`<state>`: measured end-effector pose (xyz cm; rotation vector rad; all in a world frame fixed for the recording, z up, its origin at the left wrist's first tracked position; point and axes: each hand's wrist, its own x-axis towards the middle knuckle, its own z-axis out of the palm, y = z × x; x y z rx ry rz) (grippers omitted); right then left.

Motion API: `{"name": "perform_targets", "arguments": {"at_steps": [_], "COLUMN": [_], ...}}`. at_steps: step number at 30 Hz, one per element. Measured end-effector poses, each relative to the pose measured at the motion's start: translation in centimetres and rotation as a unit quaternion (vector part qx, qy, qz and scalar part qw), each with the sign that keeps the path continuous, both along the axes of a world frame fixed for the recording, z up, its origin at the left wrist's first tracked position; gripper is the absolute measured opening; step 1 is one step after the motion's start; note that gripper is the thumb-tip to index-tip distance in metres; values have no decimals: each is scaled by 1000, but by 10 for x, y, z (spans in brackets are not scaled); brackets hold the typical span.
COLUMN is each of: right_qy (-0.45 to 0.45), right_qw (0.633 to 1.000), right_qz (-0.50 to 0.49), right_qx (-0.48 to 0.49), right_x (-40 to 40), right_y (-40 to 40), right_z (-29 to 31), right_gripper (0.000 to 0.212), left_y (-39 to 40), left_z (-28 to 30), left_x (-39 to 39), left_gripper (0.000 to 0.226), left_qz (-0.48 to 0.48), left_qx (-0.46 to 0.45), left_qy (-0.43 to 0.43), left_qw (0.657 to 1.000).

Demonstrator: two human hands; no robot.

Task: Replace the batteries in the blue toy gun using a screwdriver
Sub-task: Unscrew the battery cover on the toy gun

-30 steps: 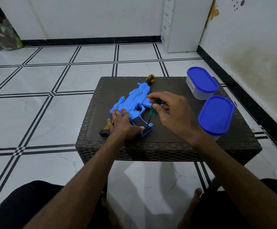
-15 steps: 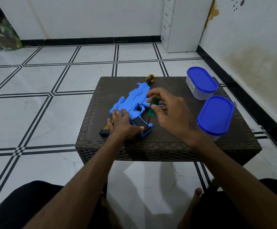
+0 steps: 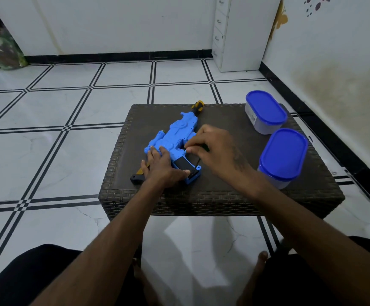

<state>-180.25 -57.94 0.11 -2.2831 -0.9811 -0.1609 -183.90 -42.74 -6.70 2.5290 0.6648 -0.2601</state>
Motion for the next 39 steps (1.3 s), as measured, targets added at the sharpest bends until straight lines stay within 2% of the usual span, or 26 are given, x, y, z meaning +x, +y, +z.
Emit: {"name": "perform_targets", "arguments": {"at_steps": [2,4,9,11,14,18,21,23,27,32,35,39], "right_qy": [29,36,-38,-14,48,94,80,69,68,107,111,60], "right_qw": [999,999,995,998,999,995,996,997,994,985,987,996], "right_qz": [10,7,-13,-1,2,1,21,21,-9,-25,-25,-27], "right_qx": [17,-12,-87,-68,-1,42,17,15,80,130,113,63], "right_x": [-2,-4,-3,-1,2,4,2,1,-2,-4,-4,-7], "right_y": [-2,-2,3,6,9,9,11,13,16,12,8,5], "right_z": [3,9,15,12,12,17,18,15,11,14,15,11], "right_gripper": [15,16,10,3,18,14,22,18,9,25,23,20], "left_y": [0,1,1,1,1,2,2,1,2,2,1,2], "left_z": [0,0,0,-1,-1,-2,-2,-2,-3,-3,-3,-3], "left_x": [0,0,0,1,1,1,1,0,0,1,1,1], "left_gripper": [115,115,116,116,116,116,116,115,116,116,116,115], "left_qz": [2,1,1,2,2,-1,-1,-1,-2,-2,-1,-1], "left_qx": [5,3,2,5,8,5,2,-1,-2,1,4,1], "left_qy": [1,4,3,3,1,0,-1,-2,-7,-3,-2,-8], "left_qw": [1000,1000,1000,1000,1000,1000,1000,1000,1000,1000,1000,1000]}}
